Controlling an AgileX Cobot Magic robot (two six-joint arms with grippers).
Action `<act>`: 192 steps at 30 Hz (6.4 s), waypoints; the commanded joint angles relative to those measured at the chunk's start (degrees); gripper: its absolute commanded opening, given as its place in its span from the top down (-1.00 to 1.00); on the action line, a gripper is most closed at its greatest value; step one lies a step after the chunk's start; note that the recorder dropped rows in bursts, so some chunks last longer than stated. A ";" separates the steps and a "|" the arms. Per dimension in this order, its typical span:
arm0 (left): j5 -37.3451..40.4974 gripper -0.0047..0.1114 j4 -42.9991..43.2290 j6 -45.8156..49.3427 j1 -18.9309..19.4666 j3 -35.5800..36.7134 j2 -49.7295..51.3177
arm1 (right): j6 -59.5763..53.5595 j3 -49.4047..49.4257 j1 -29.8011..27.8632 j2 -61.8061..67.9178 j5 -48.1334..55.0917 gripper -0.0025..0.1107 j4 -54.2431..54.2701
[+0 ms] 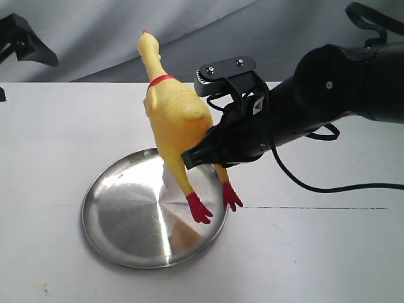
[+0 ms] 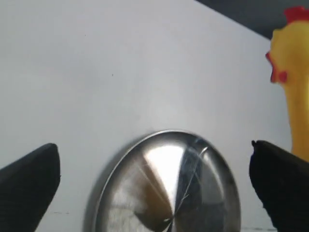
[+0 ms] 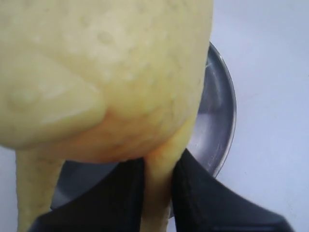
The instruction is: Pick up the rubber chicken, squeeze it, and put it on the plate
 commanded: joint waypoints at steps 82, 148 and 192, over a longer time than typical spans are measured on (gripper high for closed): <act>20.78 0.92 -48.76 36.34 -7.67 -0.48 13.92 | -43.79 -0.57 0.17 4.07 -2.53 0.96 49.84; 20.01 -0.54 -40.62 33.23 -7.67 -0.48 13.92 | -44.17 -0.57 0.17 4.07 -0.99 0.96 47.46; 24.91 -0.67 -47.41 37.67 -6.23 -0.48 13.92 | -45.21 -0.57 0.17 4.07 -0.62 0.96 45.93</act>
